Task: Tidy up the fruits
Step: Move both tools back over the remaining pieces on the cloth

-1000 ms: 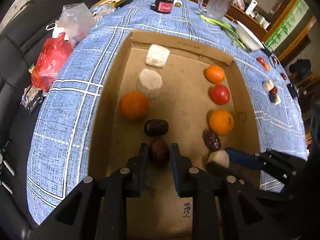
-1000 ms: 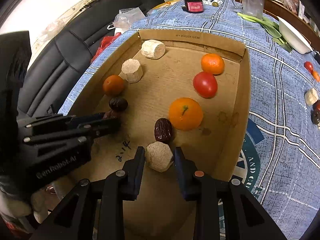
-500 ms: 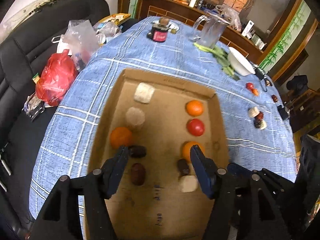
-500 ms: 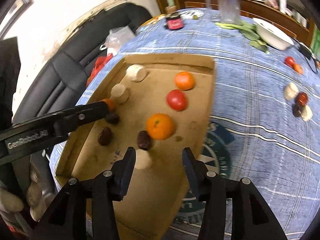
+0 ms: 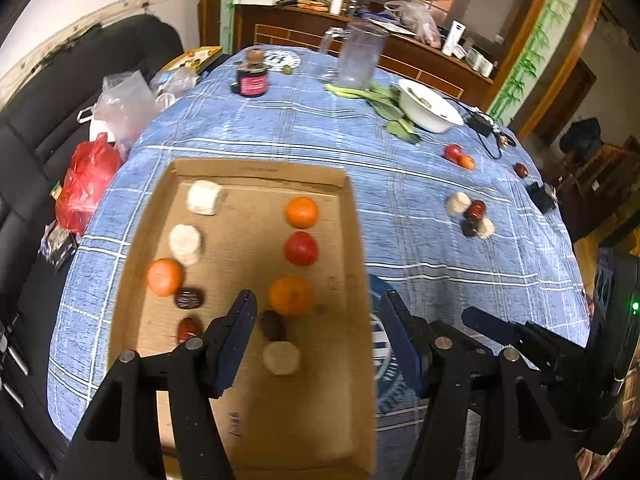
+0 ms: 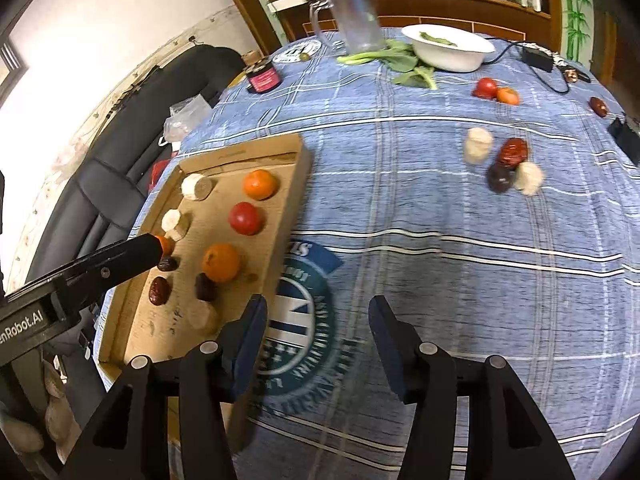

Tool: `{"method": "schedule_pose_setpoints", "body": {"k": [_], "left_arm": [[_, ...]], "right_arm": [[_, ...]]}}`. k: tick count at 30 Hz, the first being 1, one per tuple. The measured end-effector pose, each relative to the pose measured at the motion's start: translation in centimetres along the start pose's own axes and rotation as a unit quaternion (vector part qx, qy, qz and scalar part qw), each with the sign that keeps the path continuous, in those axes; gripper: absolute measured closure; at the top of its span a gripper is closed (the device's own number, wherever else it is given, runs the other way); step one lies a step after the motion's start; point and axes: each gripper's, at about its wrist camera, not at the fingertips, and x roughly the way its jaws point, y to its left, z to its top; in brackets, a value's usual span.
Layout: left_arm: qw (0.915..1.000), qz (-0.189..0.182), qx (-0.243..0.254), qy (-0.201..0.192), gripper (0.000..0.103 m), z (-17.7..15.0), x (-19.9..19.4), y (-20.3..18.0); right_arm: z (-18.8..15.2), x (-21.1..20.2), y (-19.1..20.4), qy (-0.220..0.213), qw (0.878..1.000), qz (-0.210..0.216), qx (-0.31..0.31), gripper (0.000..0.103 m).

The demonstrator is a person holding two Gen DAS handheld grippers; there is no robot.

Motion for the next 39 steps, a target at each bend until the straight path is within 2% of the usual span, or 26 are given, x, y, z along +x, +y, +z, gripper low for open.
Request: {"method": "schedule_pose_setpoints", "body": {"k": [4,10,20,39], "left_arm": [[0.9987,0.032,0.038,-0.007,0.040,-0.6,-0.1,-3.0],[0.9924,0.083,0.088,-0.021,0.040,-1.9,-0.3,-6.5],[0.9887,0.116,0.094,-0.014,0.040,-3.3,-0.4,-8.6],[0.9846,0.146,0.096,-0.002,0.040,-3.8,0.3,-10.1]], "right_arm": [[-0.3,-1.0,-1.8,-0.002,1.000,-0.006,0.007,0.044],[-0.8,-1.9,-4.2,0.003,1.000,-0.016,0.012,0.043],[-1.8,-2.4,-5.4,0.015,1.000,-0.015,-0.004,0.043],[-2.0,-2.6,-5.9,0.022,0.999,-0.012,-0.023,0.039]]}}
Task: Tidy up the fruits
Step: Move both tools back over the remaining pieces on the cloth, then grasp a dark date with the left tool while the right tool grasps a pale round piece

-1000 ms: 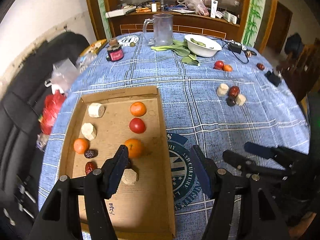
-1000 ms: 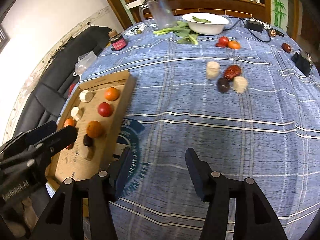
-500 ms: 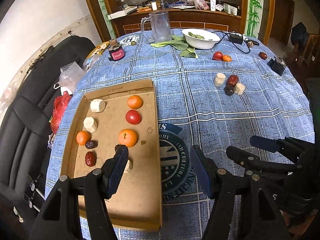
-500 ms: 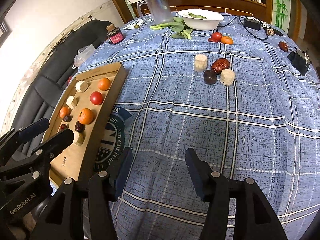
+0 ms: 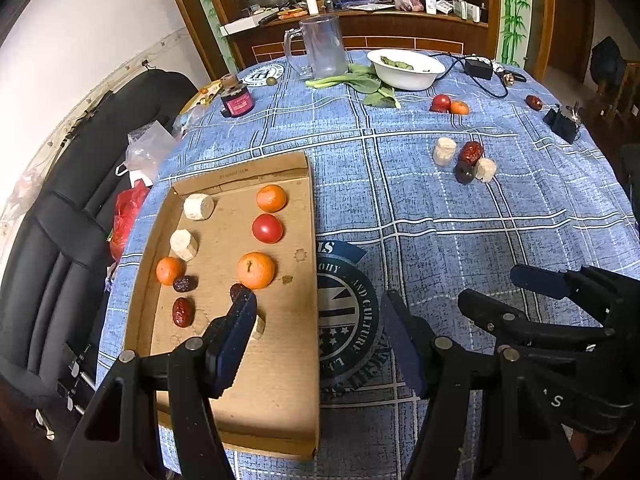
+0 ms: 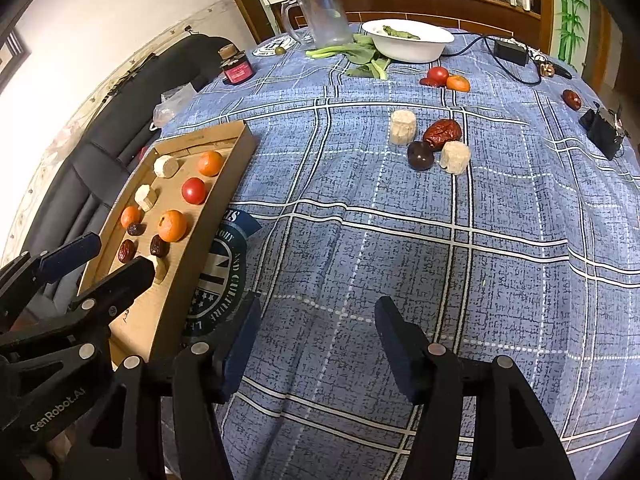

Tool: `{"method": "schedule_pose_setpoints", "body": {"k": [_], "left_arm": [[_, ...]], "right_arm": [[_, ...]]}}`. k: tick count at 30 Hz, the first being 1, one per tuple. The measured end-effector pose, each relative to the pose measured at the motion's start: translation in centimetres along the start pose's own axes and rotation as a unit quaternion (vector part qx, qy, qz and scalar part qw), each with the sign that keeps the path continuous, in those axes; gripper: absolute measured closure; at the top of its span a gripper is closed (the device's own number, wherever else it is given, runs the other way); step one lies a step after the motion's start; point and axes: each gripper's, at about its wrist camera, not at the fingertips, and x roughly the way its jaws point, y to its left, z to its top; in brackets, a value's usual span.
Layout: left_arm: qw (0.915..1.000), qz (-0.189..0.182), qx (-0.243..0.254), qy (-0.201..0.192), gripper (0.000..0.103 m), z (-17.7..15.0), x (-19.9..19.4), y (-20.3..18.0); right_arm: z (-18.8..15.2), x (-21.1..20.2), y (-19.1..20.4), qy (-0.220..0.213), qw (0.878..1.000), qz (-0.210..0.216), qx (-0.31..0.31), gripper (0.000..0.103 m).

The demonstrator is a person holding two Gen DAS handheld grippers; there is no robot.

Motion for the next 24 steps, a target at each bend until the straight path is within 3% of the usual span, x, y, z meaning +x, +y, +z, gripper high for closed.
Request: {"method": "schedule_pose_setpoints", "body": {"k": [17,24], "left_arm": [[0.9990,-0.005,0.012,0.042,0.039,0.2,3.1,-1.2],[0.9979,-0.019,0.009,0.062,0.039,0.0,4.8,-1.1]], "right_arm": [[-0.1,2.1,-2.5,0.024,0.999,-0.006,0.026,0.039],[1.7,2.6,-6.4,0.014,0.998,-0.024,0.061,0.039]]}}
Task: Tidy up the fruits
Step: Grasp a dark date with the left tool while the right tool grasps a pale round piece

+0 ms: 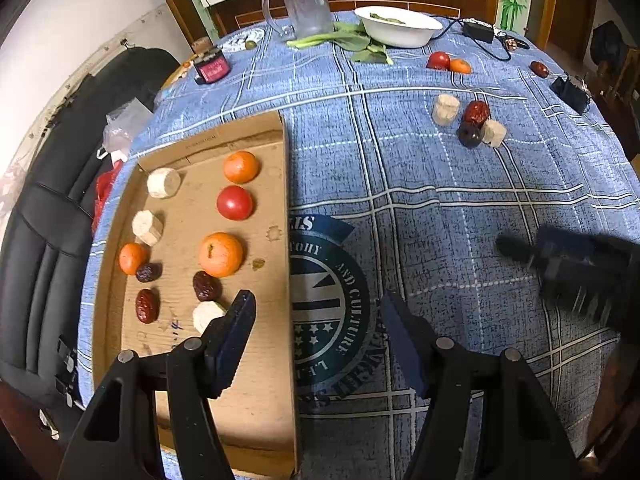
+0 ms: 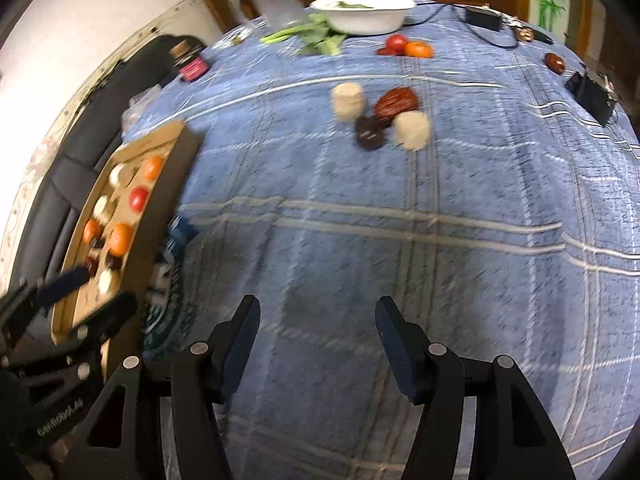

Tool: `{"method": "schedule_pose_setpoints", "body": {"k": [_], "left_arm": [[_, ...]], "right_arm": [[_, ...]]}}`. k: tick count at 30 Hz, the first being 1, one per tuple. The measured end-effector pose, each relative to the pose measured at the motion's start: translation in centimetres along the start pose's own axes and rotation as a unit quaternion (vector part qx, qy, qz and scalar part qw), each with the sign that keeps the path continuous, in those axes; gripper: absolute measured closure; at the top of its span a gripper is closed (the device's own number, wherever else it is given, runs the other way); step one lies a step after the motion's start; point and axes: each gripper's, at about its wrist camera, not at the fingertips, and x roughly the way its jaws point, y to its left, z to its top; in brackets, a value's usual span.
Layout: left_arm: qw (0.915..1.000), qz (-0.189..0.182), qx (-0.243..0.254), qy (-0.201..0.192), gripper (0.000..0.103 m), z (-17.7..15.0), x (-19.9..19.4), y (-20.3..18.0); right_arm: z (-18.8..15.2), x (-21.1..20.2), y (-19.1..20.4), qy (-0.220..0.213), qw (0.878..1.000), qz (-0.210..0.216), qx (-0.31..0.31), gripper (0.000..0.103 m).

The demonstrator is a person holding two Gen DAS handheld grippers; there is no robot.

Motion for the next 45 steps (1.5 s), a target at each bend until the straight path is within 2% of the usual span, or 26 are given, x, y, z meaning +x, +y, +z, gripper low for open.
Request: {"method": "schedule_pose_setpoints", "body": {"k": [4,7,14,18,21,23,26,27,31,45], "left_arm": [[0.9998,-0.012,-0.013,0.008,0.039,-0.1,0.8,0.5],[0.9996,-0.017,-0.022,0.007,0.039,0.4,1.2,0.8],[0.9998,-0.019,-0.005,-0.009,0.039,2.1,1.2,-0.6],[0.9994,-0.031,0.005,-0.012,0.039,2.9,1.5,-1.6],[0.9995,-0.027,0.010,-0.014,0.039,3.6,1.8,-2.1],[0.9996,-0.014,0.017,-0.018,0.039,3.8,1.8,-2.5],[0.9991,0.005,0.034,-0.024,0.039,4.1,1.8,-3.2],[0.9988,0.012,0.041,-0.025,0.039,4.1,1.9,-3.5],[0.9985,0.010,0.050,-0.019,0.039,4.1,2.2,-4.1],[0.9981,0.001,0.061,-0.008,0.039,4.7,3.3,-5.8]], "right_arm": [[2.8,-0.5,-3.5,-0.025,0.999,-0.019,0.040,0.039],[5.1,-0.7,-4.6,-0.046,0.998,-0.035,0.039,0.039],[7.8,1.8,-4.8,-0.045,0.997,-0.064,0.025,0.039],[8.7,2.6,-4.8,-0.045,0.997,-0.058,0.031,0.039],[9.3,3.3,-4.3,-0.041,0.997,-0.060,0.022,0.039],[9.5,3.6,-4.1,-0.039,0.997,-0.061,0.016,0.040],[9.5,3.8,-4.2,-0.039,0.998,-0.056,0.016,0.052],[9.5,3.8,-4.2,-0.038,0.998,-0.056,0.016,0.060],[9.5,3.6,-3.8,-0.035,0.998,-0.046,0.006,0.073],[8.3,2.1,-5.0,-0.038,0.999,-0.029,0.025,0.074]]}}
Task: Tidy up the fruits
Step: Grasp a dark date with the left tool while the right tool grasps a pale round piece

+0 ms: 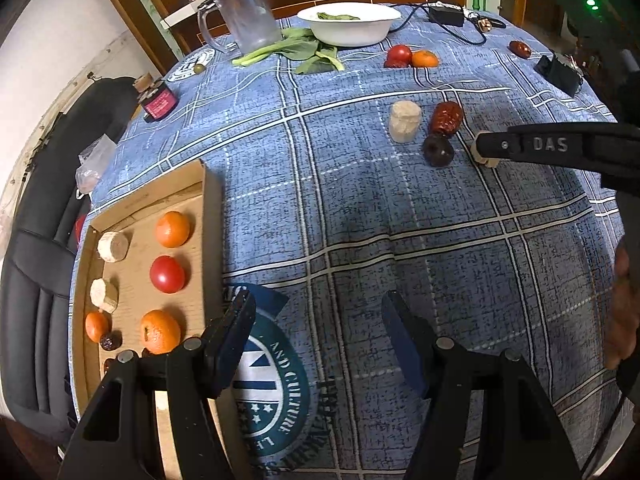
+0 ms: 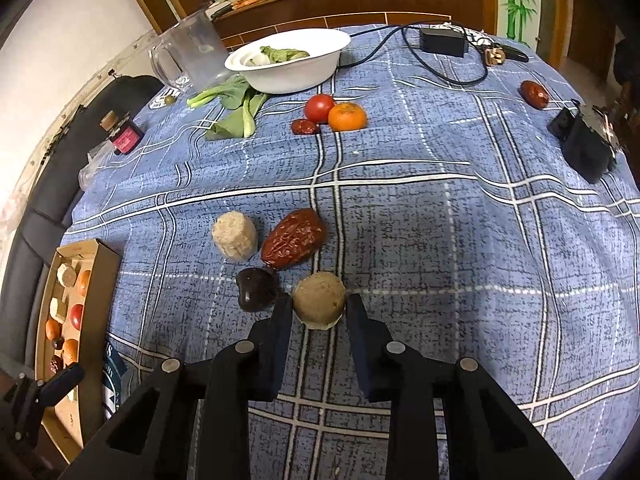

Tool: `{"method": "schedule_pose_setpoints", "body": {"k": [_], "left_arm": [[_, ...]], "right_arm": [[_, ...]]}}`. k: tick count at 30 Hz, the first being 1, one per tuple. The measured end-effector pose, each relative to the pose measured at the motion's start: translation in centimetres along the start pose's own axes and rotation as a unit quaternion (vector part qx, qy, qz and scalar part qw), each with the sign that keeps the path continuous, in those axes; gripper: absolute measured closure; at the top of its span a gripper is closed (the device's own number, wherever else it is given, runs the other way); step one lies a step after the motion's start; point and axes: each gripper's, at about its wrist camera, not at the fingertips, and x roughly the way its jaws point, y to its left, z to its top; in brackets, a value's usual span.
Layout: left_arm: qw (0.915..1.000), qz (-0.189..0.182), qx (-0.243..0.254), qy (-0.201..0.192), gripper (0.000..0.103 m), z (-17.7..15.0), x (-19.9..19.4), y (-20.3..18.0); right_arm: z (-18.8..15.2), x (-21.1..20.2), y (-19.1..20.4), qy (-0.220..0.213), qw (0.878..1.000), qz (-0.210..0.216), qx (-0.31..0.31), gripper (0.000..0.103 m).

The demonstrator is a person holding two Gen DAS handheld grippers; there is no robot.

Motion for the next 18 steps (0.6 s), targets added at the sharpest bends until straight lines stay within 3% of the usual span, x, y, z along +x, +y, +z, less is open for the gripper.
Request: {"method": "schedule_pose_setpoints", "body": {"k": [7,13,18], "left_arm": [[0.9998,-0.016,0.008,0.012,0.039,0.5,1.1,-1.3],[0.9936,-0.093,-0.057,0.031,0.039,2.1,3.4,0.1],[0.9865,-0.140,-0.084,0.007,0.039,5.1,4.2,0.1]], "right_arm": [[-0.8,-0.9,-1.8,-0.001,1.000,0.005,0.024,0.074],[-1.9,-2.0,-2.7,-0.005,0.999,0.012,0.035,0.074],[-2.6,-2.6,-3.0,-0.008,0.999,0.015,0.038,0.074]]}}
